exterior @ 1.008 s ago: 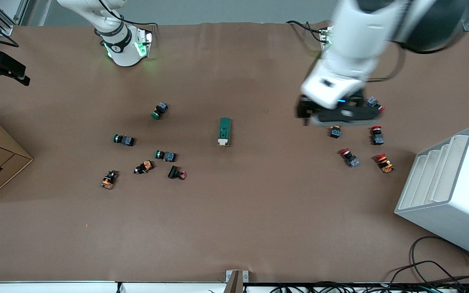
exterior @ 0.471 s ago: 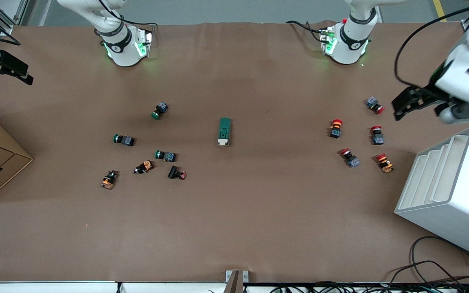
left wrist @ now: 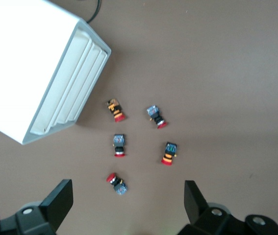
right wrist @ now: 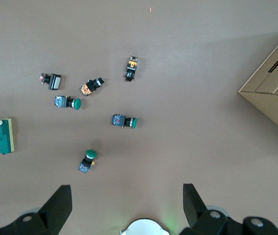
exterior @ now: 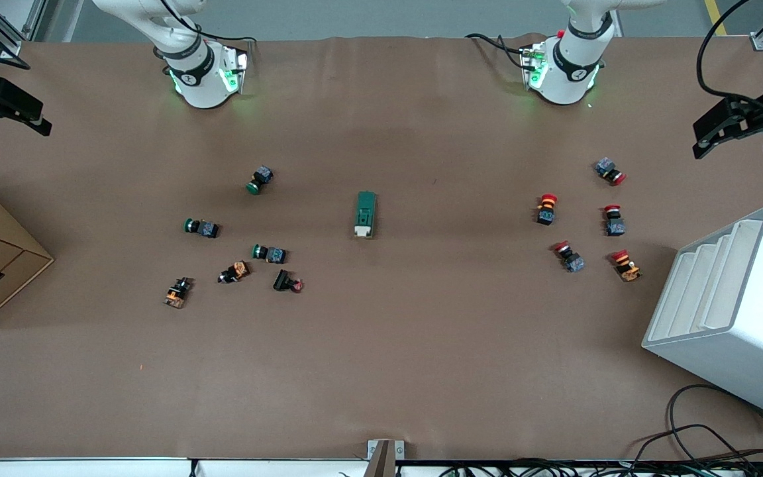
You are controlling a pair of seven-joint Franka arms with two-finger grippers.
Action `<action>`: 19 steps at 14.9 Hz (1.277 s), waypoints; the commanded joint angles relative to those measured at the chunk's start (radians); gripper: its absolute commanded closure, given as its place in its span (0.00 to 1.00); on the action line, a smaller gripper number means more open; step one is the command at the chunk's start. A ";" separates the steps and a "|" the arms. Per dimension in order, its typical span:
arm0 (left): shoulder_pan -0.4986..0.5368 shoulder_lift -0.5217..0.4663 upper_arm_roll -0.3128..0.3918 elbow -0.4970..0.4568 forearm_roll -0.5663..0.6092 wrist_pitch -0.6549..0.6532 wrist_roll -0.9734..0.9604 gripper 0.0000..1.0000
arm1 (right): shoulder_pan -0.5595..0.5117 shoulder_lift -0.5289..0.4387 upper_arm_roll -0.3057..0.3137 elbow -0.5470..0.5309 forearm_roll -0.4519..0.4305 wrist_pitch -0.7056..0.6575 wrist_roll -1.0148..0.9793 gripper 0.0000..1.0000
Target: Close load switch with both arms
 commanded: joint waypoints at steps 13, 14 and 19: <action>-0.010 -0.062 -0.012 -0.078 -0.029 0.004 0.015 0.00 | 0.002 -0.018 0.012 -0.016 -0.035 0.012 -0.012 0.00; -0.010 -0.062 -0.023 -0.078 -0.029 0.004 0.014 0.00 | 0.002 -0.018 0.012 -0.018 -0.035 0.012 -0.007 0.00; -0.001 -0.065 -0.026 -0.078 -0.029 -0.005 0.017 0.00 | 0.002 -0.018 0.011 -0.016 -0.026 0.007 0.015 0.00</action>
